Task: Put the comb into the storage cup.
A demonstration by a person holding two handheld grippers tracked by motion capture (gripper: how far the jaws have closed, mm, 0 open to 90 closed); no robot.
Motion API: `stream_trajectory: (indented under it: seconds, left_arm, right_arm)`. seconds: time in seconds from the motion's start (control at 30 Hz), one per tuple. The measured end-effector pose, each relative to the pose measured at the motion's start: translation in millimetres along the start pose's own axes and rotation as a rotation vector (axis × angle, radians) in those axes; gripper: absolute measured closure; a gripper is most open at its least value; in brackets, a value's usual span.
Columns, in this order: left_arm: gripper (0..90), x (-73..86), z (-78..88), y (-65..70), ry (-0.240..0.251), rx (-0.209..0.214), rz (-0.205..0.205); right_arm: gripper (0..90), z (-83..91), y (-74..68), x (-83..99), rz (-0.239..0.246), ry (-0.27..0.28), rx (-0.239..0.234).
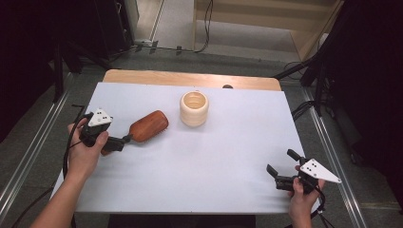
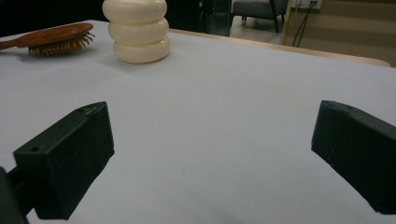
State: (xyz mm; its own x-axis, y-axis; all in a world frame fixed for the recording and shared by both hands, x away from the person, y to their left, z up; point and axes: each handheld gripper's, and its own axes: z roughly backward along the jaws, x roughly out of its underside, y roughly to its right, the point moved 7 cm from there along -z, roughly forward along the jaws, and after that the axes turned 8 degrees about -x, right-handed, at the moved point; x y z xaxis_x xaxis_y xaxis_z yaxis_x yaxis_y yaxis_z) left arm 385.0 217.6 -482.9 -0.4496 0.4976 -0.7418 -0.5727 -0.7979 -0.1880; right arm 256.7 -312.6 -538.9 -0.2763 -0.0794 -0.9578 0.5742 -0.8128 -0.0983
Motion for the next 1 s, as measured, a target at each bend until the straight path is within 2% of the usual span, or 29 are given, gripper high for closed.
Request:
stream_trajectory:
  seconds: [0.03,0.17,0.3,0.37,0.43,0.47,0.5,0.57,0.73,0.87,0.9,1.0]
  left_arm:
    - [12.8,1.1,-2.9,-0.6,-0.015,-0.005,0.008]
    - [13.5,1.4,-6.8,-0.1,-0.027,0.028,0.036]
    - [14.5,2.2,-9.0,-0.5,-0.049,0.053,0.036]
    - [19.1,3.0,-11.0,-0.6,-0.062,0.054,0.034]
    - [19.5,5.3,-14.6,-1.0,-0.097,0.056,0.019]
    - [19.6,5.3,-14.6,-1.0,-0.097,0.056,0.019]
    - [21.4,6.7,-16.8,-1.5,-0.121,0.055,0.003]
    - [24.5,7.8,-18.4,-1.4,-0.141,0.052,-0.012]
    - [30.3,12.5,-25.8,1.2,-0.209,0.071,-0.051]
    - [32.6,14.4,-29.1,2.0,-0.235,0.077,-0.067]
    - [37.8,14.7,-30.0,1.7,-0.236,0.070,-0.073]
    - [42.2,15.6,-31.7,1.4,-0.246,0.078,-0.081]
  right_arm:
    - [0.0,-0.1,0.1,0.1,-0.001,-0.001,0.001]
    - [0.0,-0.2,0.0,0.1,-0.001,-0.001,0.000]
    - [0.0,0.0,0.1,0.1,-0.002,-0.001,0.001]
    - [0.0,-0.1,0.1,0.1,-0.002,0.000,0.000]
    - [0.0,-0.1,0.0,0.1,-0.001,-0.001,0.000]
    - [0.0,-0.1,0.0,0.1,-0.001,-0.001,0.000]
    - [0.0,-0.2,0.1,0.1,-0.002,0.000,0.000]
    - [0.0,0.0,0.2,0.1,-0.002,-0.001,0.000]
    - [0.0,-0.2,0.2,0.1,-0.001,-0.001,0.001]
    - [0.0,-0.2,0.2,0.2,-0.002,-0.002,0.000]
    - [0.0,-0.3,0.2,0.2,-0.002,-0.002,0.001]
    - [0.0,-0.3,0.3,0.2,-0.002,-0.002,0.003]
